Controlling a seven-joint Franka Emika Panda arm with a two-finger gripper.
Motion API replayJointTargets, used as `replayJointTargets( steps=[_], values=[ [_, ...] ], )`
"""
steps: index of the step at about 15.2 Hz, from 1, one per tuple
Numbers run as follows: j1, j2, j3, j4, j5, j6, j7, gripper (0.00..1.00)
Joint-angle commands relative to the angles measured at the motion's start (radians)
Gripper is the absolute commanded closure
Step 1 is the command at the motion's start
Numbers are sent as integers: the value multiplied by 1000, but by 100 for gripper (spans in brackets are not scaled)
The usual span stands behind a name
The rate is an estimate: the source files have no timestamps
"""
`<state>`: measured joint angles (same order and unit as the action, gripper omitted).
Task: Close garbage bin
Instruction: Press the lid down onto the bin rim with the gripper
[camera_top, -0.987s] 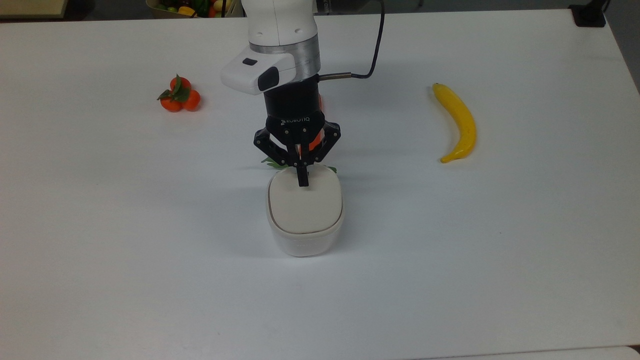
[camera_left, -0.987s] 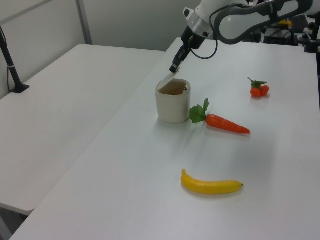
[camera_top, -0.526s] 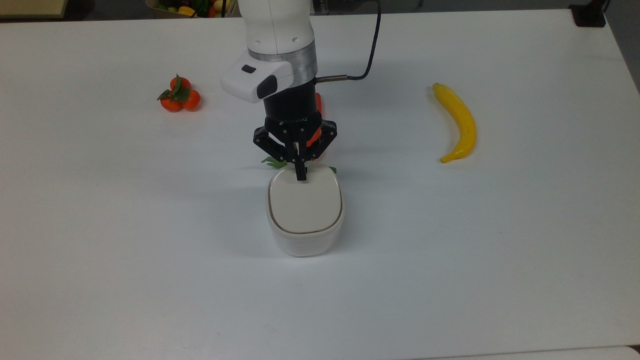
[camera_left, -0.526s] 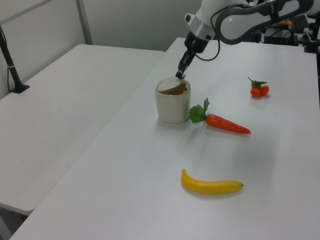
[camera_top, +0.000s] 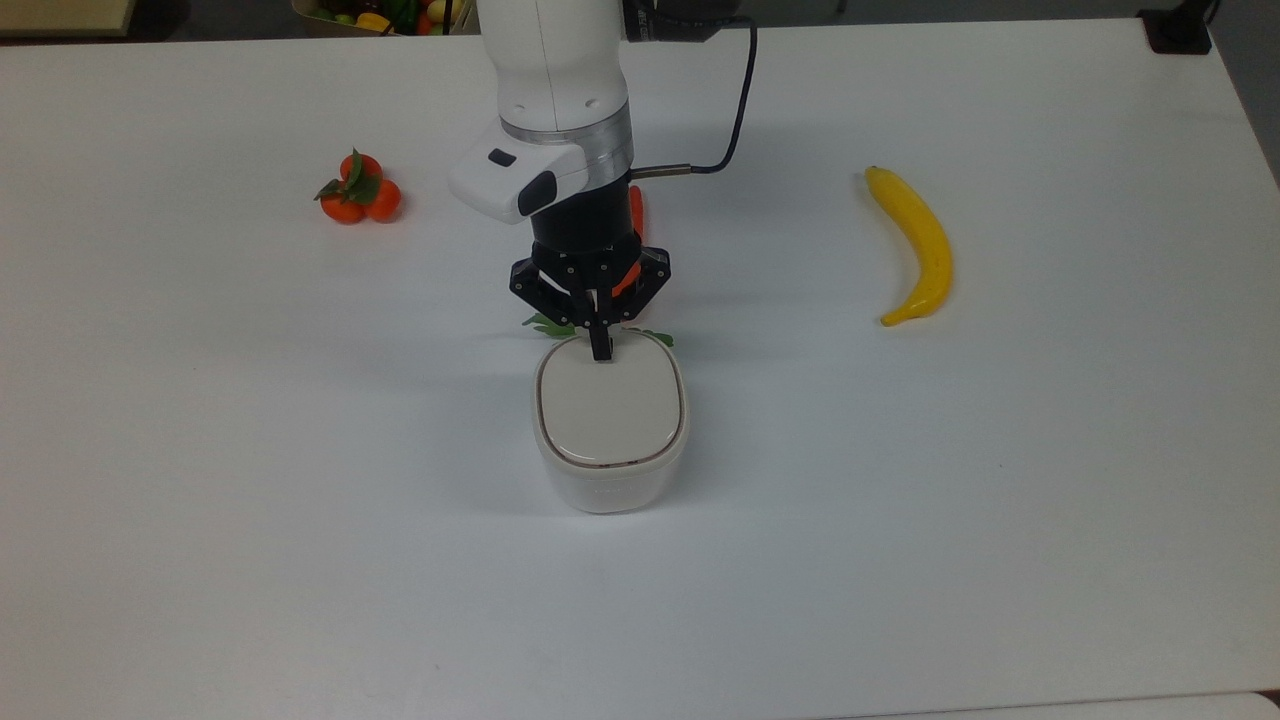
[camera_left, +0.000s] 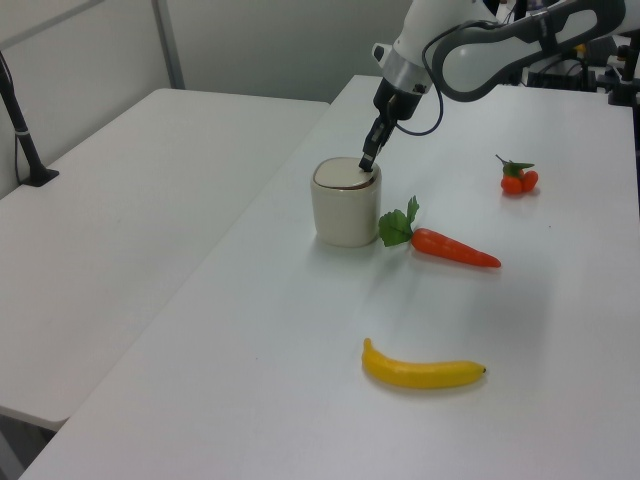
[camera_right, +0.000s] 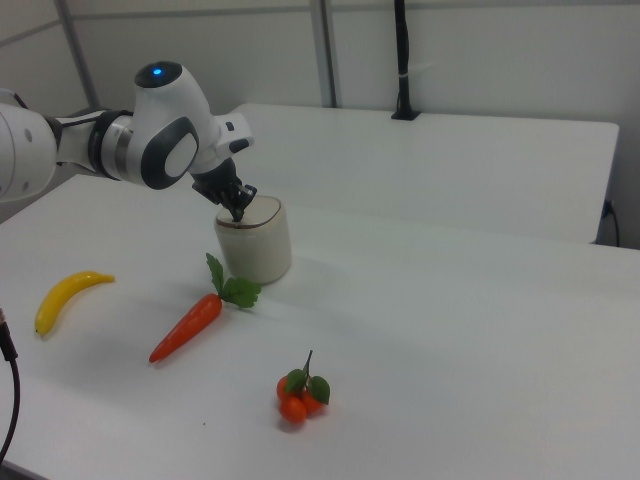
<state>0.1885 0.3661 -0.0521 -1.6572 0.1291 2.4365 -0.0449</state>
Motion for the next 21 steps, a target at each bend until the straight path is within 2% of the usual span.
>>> replayJointTargets(
  steps=[1,14,21],
  values=[
    [3,-9,-2,-21,-17,-19,8,100],
    [9,5,-2,-44,-57,-8,10,100],
    [2,-62,-2,-32,-42,-27,25,100]
  ],
)
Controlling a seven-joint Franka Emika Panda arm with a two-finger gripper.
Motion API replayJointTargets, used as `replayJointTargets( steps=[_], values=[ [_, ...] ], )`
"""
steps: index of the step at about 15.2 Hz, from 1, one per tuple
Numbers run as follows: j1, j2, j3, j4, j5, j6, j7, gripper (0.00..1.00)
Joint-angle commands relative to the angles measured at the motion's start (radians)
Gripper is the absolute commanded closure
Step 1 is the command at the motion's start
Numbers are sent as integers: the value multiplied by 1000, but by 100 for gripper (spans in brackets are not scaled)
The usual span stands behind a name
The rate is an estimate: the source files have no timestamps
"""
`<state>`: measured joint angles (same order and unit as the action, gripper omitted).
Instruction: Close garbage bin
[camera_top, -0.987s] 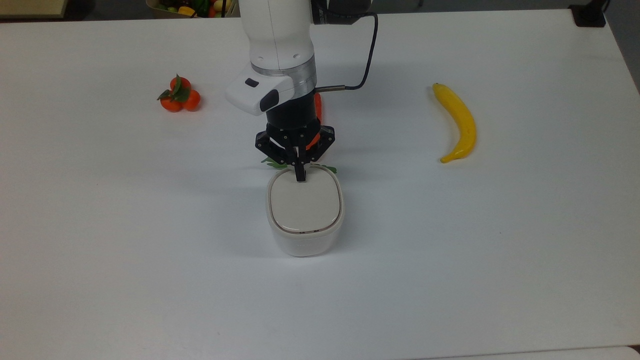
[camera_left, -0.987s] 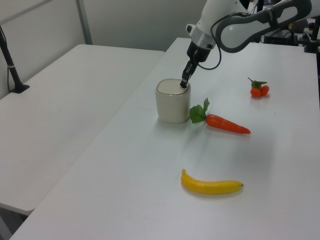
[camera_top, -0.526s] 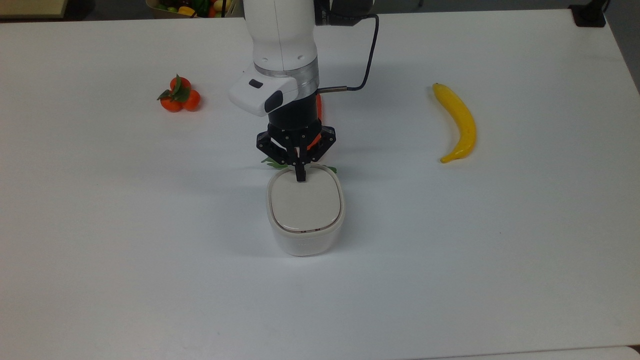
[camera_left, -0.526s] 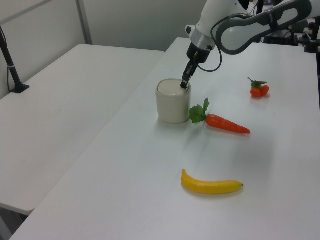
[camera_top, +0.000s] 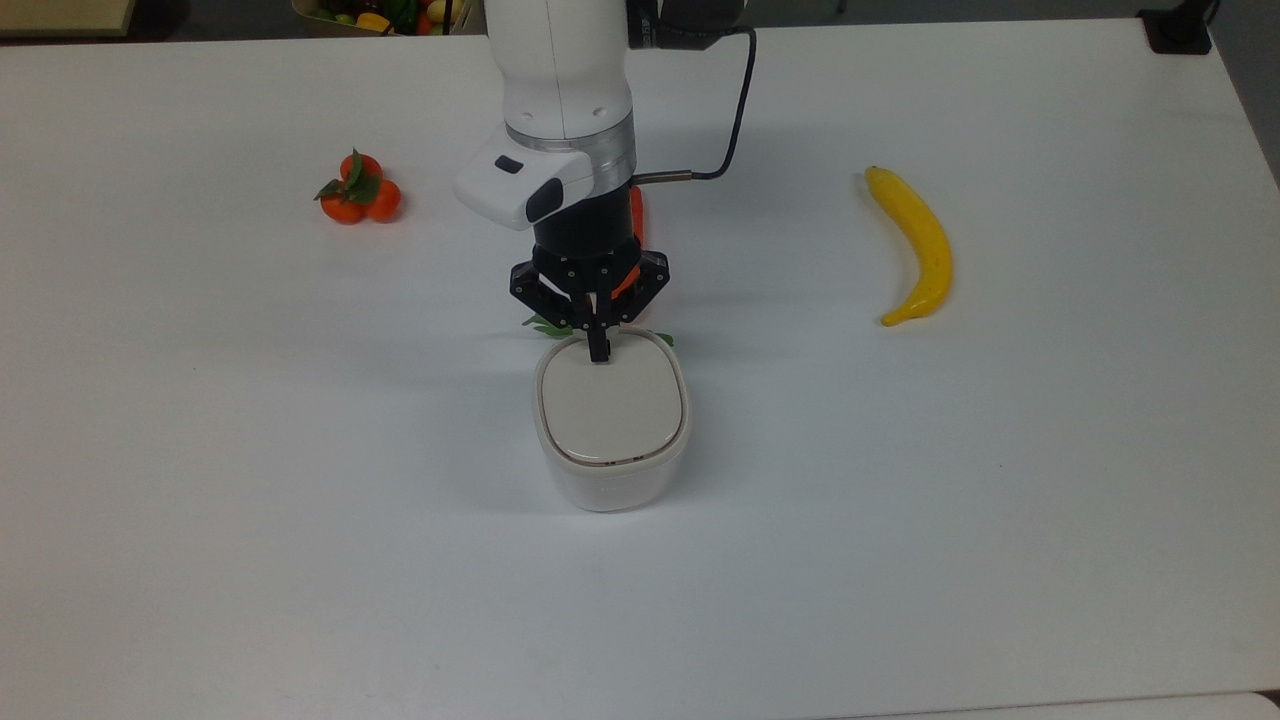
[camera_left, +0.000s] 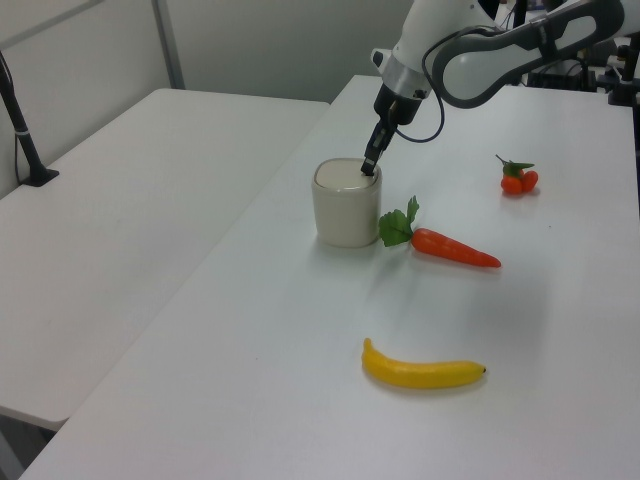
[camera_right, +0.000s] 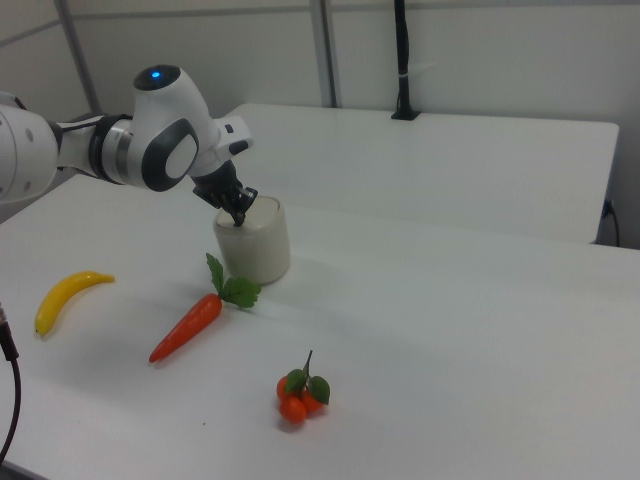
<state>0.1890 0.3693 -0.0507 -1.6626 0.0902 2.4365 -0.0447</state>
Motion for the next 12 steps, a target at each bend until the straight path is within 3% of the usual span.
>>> replayJointTargets(
  steps=[1,4,5,6,11,12],
  values=[
    [1,-81,-3,-26,-3,-43,23,100],
    [-11,-127,-1,-10,3,-137,25,95],
    [-13,-145,-1,-3,3,-192,23,86],
    [-13,-168,-1,6,3,-258,23,75],
    [-36,-260,-3,63,10,-584,84,0],
    [-36,-276,-3,63,7,-623,103,0]
  ],
)
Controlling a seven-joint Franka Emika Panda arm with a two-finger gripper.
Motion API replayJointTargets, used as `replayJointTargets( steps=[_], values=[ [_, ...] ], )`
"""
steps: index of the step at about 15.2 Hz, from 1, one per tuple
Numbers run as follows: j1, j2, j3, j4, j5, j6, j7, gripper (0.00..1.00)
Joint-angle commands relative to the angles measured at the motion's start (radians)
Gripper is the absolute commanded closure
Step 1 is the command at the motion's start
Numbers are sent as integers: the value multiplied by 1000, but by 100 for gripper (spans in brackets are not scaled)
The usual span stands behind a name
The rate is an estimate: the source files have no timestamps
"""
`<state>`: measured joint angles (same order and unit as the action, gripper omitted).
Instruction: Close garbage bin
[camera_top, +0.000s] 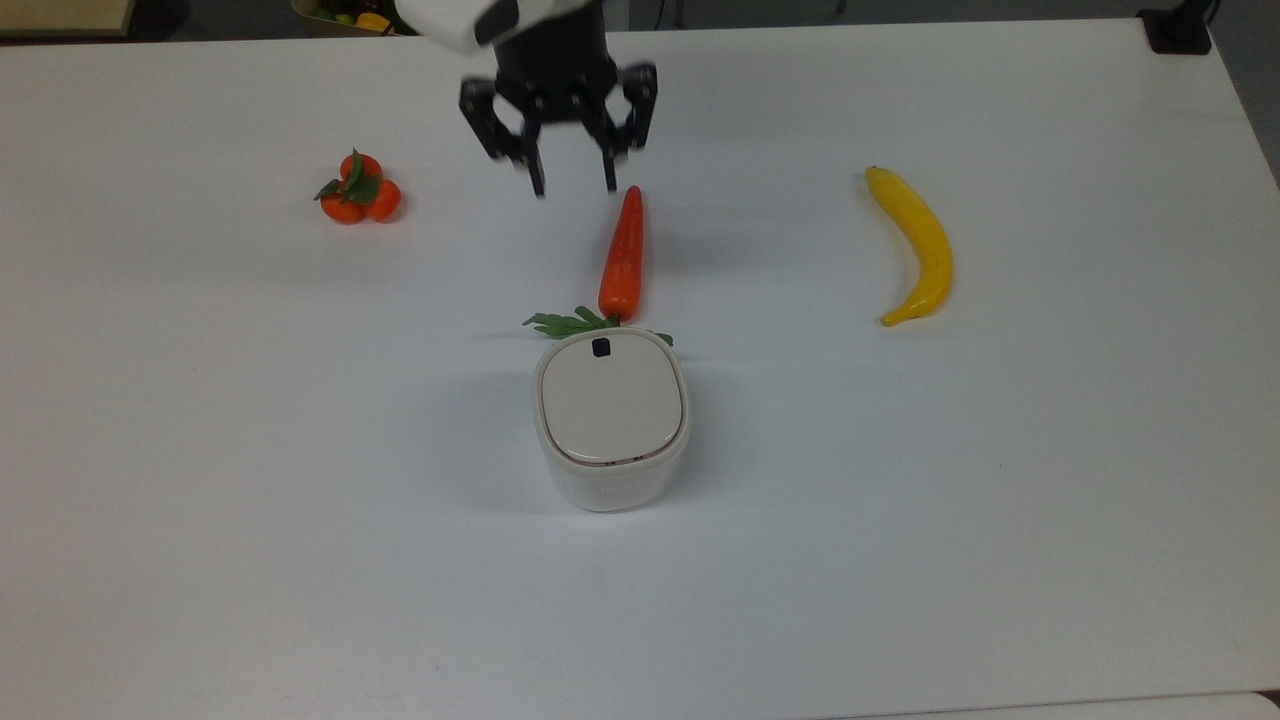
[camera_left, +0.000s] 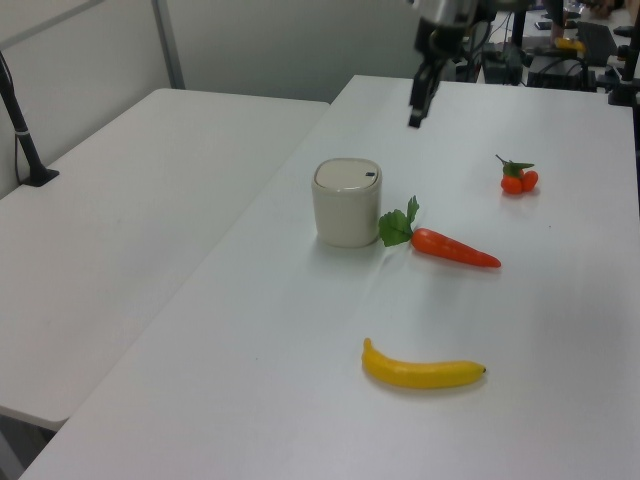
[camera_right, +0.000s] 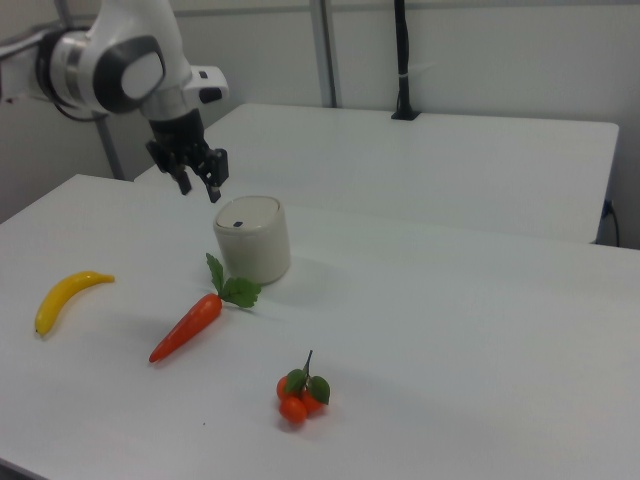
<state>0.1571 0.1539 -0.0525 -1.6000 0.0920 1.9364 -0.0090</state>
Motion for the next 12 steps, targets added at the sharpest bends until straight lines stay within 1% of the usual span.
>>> replayJointTargets(
  steps=[1,3,4,6,7,9,12],
  values=[
    [-2,-77,-1,-1,5,-155,73,0],
    [5,-109,2,-1,9,-204,90,0],
    [12,-126,2,-3,9,-218,130,0],
    [27,-155,19,-6,9,-240,228,0],
    [35,-169,19,-9,8,-252,248,0],
    [48,-185,19,-11,8,-299,236,0],
    [56,-183,2,-11,5,-292,161,0]
  ],
)
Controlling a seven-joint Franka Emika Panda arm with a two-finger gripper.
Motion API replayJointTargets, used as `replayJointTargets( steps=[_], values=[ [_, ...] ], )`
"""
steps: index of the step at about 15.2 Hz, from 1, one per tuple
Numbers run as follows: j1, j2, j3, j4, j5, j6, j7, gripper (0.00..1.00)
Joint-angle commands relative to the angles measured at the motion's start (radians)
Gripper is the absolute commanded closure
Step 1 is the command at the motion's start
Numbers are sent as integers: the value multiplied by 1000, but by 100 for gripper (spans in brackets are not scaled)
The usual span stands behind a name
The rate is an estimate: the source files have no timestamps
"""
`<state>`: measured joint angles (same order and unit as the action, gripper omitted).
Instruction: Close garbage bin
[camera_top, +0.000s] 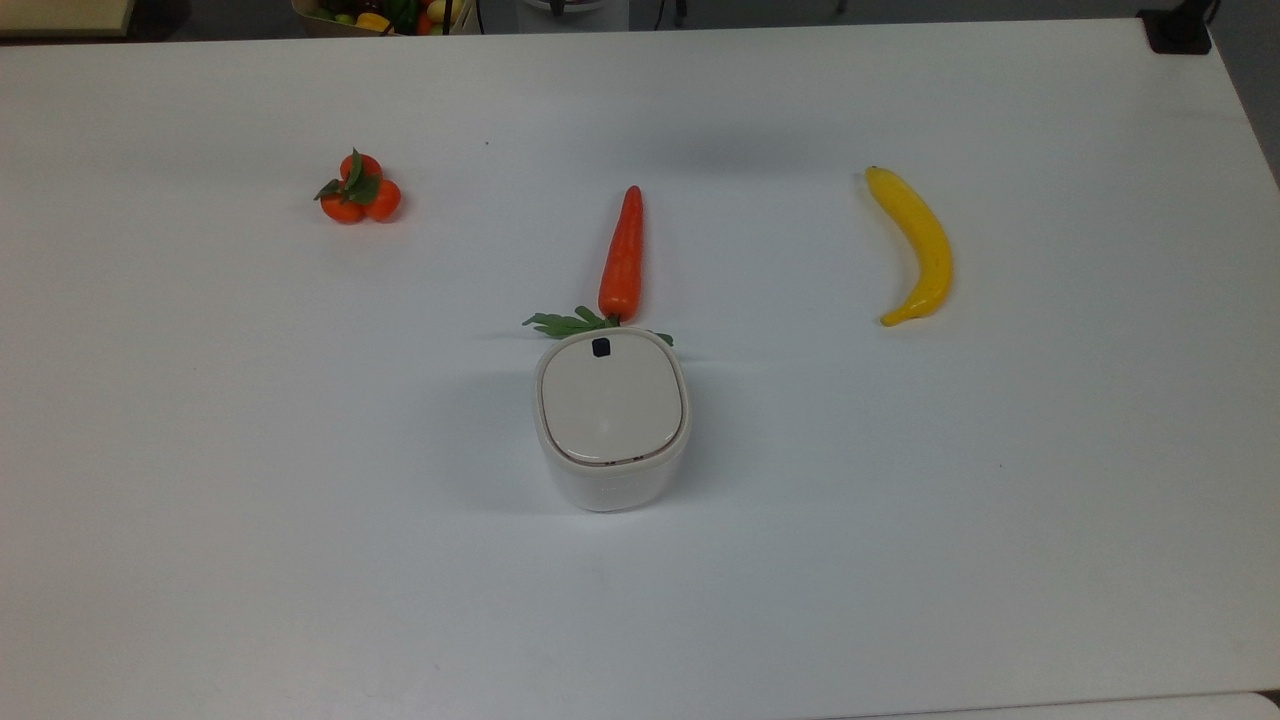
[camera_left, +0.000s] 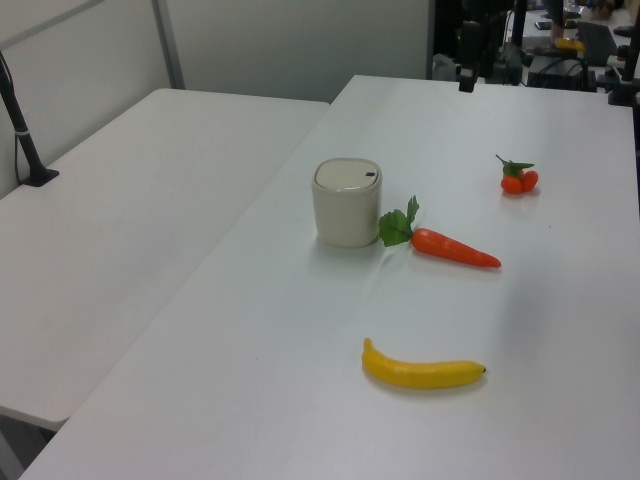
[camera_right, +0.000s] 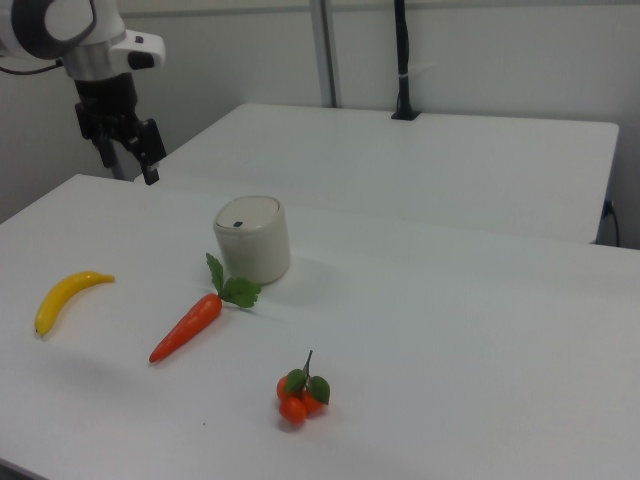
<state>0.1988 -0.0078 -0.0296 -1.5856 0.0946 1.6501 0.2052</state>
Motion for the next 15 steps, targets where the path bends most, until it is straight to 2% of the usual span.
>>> replayJointTargets(
  steps=[1,6,15],
  values=[
    [13,-18,-22,-24,1,0,-102,0],
    [21,-15,-71,-40,1,83,-320,0],
    [19,-14,-76,-39,-7,79,-316,0]
  ],
)
